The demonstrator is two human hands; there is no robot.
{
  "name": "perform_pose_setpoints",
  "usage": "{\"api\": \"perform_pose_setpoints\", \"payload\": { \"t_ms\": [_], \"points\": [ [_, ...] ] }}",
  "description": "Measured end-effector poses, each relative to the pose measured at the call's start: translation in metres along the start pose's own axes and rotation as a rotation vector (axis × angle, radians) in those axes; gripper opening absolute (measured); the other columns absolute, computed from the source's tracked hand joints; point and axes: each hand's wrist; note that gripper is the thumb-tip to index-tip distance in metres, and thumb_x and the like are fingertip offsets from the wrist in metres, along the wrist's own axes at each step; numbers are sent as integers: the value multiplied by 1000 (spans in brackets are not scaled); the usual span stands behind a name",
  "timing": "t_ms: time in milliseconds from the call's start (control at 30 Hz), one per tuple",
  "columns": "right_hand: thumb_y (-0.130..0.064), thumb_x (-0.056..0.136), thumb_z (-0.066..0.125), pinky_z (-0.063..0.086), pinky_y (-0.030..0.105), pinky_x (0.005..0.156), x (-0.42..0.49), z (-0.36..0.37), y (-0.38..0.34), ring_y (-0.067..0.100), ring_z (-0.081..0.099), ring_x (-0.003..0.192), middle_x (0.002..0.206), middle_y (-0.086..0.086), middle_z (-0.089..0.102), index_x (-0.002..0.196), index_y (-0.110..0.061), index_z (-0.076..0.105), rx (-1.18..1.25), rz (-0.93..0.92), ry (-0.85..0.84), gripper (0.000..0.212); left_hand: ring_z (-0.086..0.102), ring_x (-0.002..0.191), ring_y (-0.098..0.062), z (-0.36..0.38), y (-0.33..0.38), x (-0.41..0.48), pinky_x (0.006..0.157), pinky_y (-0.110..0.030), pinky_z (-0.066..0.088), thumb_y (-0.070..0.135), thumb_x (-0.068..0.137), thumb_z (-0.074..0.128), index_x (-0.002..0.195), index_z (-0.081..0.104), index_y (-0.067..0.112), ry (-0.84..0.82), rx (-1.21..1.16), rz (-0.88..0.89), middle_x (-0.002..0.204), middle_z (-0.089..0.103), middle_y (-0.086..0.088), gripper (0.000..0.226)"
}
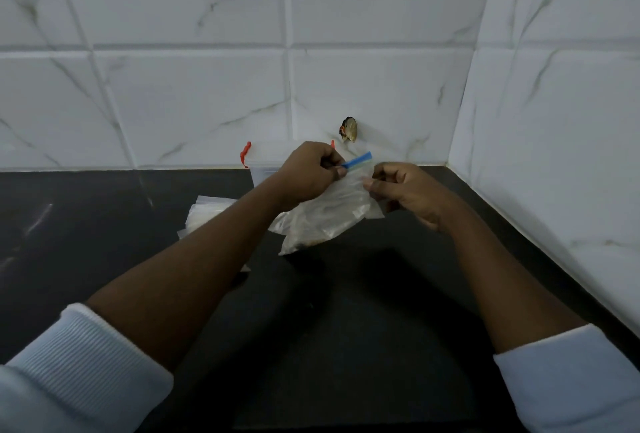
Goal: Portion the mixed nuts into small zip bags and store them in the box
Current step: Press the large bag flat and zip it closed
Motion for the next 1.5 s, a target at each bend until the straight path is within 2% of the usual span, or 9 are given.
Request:
{"api": "perform_pose_setpoints", "payload": {
  "t_ms": [133,267,400,600,800,967,1100,1300,1500],
  "points": [
    [-18,96,73,58,28,69,2,7,1,11,66,74,78,-2,72,87,-13,70,-55,-40,2,10,63,95,-20,-2,5,1,84,-33,55,16,94,68,105,69,13,-108,-83,-40,106,68,-8,12],
    [-26,97,72,56,37,77,2,7,1,19,64,81,88,9,70,97,-6,72,-79,-44,-28,19,67,94,-19,0,8,2,84,-32,56,22,93,73,100,75,11,-1,-86,33,99,73,-5,14],
    [-48,96,67,56,37,80,0,-7,5,19,64,84,95,8,73,104,-22,75,-243,17,-87,28,62,79,-10,-8,4,7,69,-21,49,20,93,74,95,76,12,85,-120,-12,88,70,2,9],
    [-19,97,71,60,40,88,-2,-16,12,25,72,93,101,10,78,110,-9,75,-198,43,-179,17,61,80,-7,-20,0,5,63,-12,49,22,95,72,97,75,15,151,-284,-116,93,70,2,8],
    [-19,98,70,59,33,77,3,-16,14,18,70,82,93,9,78,102,-11,76,-215,-4,-125,11,61,78,-6,-20,-3,3,61,-11,49,22,95,72,93,73,18,159,-273,-111,93,70,3,4],
    [-15,96,72,58,37,80,6,-29,28,22,72,82,86,6,80,95,-13,78,-491,166,-215,7,58,63,-11,-35,-10,12,65,-30,55,21,90,78,81,76,18,352,-312,-71,69,69,1,10],
    [-13,93,75,57,37,80,8,-33,26,20,75,82,85,1,80,93,-17,79,-588,148,-216,6,58,55,0,-29,-10,13,62,-22,53,19,91,77,79,75,20,350,-300,-45,68,68,5,12],
    [-19,89,80,54,27,98,-3,-32,12,11,70,114,122,-6,74,135,-21,64,-223,55,-243,49,57,63,-6,-24,-4,15,65,-23,53,17,92,76,85,76,17,286,-272,-34,76,70,1,7],
    [-26,98,70,58,33,86,5,0,6,14,73,100,103,0,79,109,-17,76,-68,-118,71,15,59,66,-10,-18,0,8,63,-24,51,15,92,75,88,76,15,180,-300,22,76,70,-5,4]
  ]
}}
Point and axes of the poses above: each hand's wrist, its own x-axis towards the middle knuckle, its own z-axis out of the palm, y = z × x
